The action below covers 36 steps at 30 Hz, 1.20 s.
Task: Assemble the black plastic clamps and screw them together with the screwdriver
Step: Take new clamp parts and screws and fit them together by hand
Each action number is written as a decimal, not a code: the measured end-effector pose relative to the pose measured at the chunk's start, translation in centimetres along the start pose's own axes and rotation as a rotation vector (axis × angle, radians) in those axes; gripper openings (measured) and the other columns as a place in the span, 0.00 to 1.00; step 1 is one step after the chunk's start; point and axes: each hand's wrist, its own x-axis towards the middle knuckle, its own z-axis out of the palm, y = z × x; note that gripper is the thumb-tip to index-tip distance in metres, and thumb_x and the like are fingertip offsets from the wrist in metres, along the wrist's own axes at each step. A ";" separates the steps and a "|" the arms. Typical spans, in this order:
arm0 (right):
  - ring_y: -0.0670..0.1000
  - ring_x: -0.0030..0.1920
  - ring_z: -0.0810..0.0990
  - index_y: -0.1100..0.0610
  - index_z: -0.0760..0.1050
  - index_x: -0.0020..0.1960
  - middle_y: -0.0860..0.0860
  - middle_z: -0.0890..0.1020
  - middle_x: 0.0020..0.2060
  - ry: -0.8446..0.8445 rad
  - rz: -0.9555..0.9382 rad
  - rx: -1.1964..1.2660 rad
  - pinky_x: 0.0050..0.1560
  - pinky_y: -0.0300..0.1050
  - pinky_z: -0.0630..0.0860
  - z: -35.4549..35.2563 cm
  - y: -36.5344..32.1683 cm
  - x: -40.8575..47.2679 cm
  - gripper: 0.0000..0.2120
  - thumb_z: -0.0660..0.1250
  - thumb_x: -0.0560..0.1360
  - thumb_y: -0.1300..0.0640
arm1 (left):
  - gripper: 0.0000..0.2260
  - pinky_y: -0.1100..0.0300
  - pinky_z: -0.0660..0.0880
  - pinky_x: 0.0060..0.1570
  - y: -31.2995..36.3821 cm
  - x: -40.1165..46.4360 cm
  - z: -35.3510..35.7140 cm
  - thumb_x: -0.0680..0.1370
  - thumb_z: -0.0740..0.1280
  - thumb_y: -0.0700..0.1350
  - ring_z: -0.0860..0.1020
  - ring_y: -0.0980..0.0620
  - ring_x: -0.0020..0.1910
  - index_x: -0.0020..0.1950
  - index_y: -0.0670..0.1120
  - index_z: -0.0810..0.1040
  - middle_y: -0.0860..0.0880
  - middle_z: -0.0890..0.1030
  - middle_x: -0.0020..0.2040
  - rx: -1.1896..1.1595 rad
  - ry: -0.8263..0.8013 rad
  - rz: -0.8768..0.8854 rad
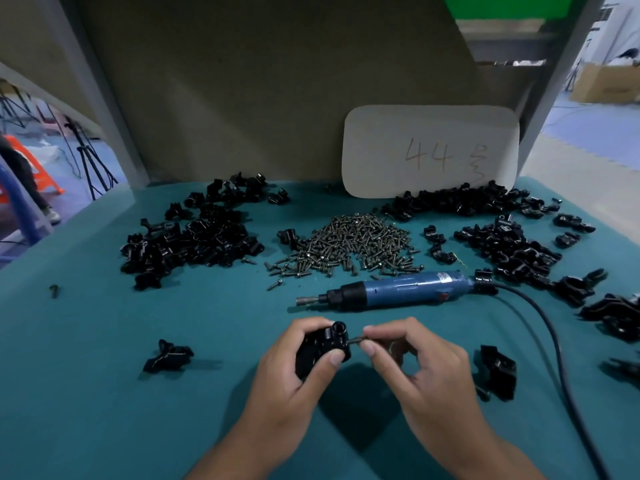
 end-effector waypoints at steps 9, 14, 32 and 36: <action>0.41 0.42 0.81 0.50 0.81 0.52 0.37 0.81 0.42 -0.037 -0.009 0.006 0.42 0.29 0.74 0.0 0.1 -0.1 0.06 0.70 0.77 0.49 | 0.14 0.65 0.74 0.52 0.1 -0.1 0.0 0.76 0.65 0.62 0.80 0.56 0.54 0.60 0.63 0.74 0.59 0.81 0.54 -0.055 -0.020 -0.008; 0.39 0.42 0.80 0.51 0.82 0.51 0.38 0.81 0.42 -0.017 -0.025 -0.009 0.42 0.29 0.73 0.1 0.0 -0.1 0.05 0.73 0.76 0.52 | 0.15 0.67 0.74 0.54 0.2 0.0 0.1 0.76 0.66 0.62 0.80 0.58 0.58 0.62 0.63 0.75 0.61 0.81 0.57 -0.077 -0.032 -0.017; 0.41 0.42 0.79 0.56 0.84 0.48 0.42 0.83 0.40 -0.072 -0.112 -0.070 0.42 0.33 0.75 -0.4 -0.6 -0.1 0.08 0.71 0.77 0.52 | 0.12 0.63 0.76 0.52 0.4 -0.1 0.0 0.79 0.66 0.60 0.80 0.53 0.56 0.60 0.59 0.76 0.58 0.81 0.55 -0.046 -0.061 0.044; 0.43 0.44 0.80 0.52 0.84 0.50 0.39 0.82 0.42 -0.059 -0.039 -0.045 0.44 0.31 0.73 -0.3 -0.7 0.1 0.07 0.73 0.77 0.49 | 0.12 0.65 0.75 0.52 0.4 -0.1 0.0 0.79 0.66 0.58 0.80 0.54 0.56 0.60 0.56 0.77 0.58 0.81 0.55 -0.041 -0.047 0.057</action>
